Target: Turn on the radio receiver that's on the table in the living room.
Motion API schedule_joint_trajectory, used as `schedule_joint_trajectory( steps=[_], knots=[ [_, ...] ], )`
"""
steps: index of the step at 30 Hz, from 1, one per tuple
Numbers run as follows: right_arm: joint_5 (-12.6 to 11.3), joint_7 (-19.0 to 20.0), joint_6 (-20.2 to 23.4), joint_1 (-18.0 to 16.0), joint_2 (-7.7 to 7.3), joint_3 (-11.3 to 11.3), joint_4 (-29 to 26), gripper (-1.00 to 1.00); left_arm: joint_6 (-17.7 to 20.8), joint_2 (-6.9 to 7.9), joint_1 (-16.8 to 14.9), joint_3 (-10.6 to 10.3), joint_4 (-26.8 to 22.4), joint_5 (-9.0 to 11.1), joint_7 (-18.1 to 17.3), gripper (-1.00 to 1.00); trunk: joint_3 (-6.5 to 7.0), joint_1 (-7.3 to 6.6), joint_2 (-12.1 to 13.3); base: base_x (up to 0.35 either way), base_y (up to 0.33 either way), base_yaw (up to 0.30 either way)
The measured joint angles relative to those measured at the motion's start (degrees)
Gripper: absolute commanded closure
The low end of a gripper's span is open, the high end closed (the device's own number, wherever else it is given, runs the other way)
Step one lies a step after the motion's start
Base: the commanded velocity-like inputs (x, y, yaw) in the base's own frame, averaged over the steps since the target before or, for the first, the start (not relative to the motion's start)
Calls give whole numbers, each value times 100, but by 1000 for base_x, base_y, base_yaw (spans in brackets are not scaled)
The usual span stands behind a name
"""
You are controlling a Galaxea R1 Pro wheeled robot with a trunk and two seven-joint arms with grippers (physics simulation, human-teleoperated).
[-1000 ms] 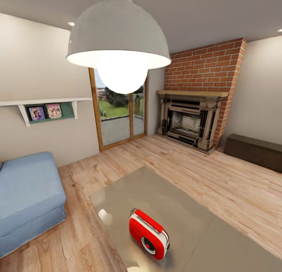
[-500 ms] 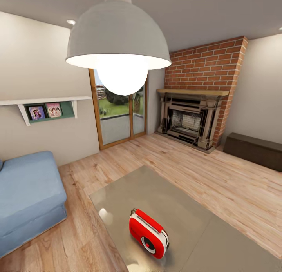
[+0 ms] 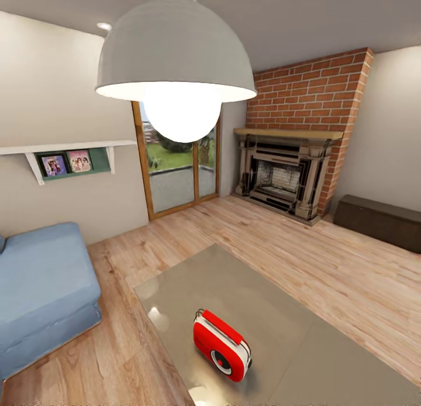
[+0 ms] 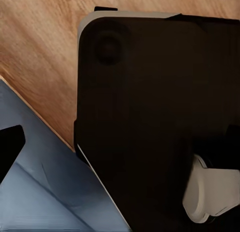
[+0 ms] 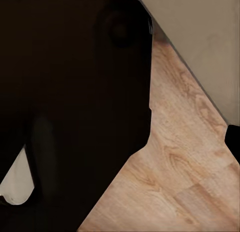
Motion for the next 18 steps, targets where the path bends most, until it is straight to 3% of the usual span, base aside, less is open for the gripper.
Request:
schedule_joint_trajectory(
  steps=[18],
  knots=[
    [0, 0, 0, 0, 0, 0, 0, -100, 0, 0, -1, 0, 0, 0, 0, -100, 139, -374, 683, 0, 0, 0]
  ],
)
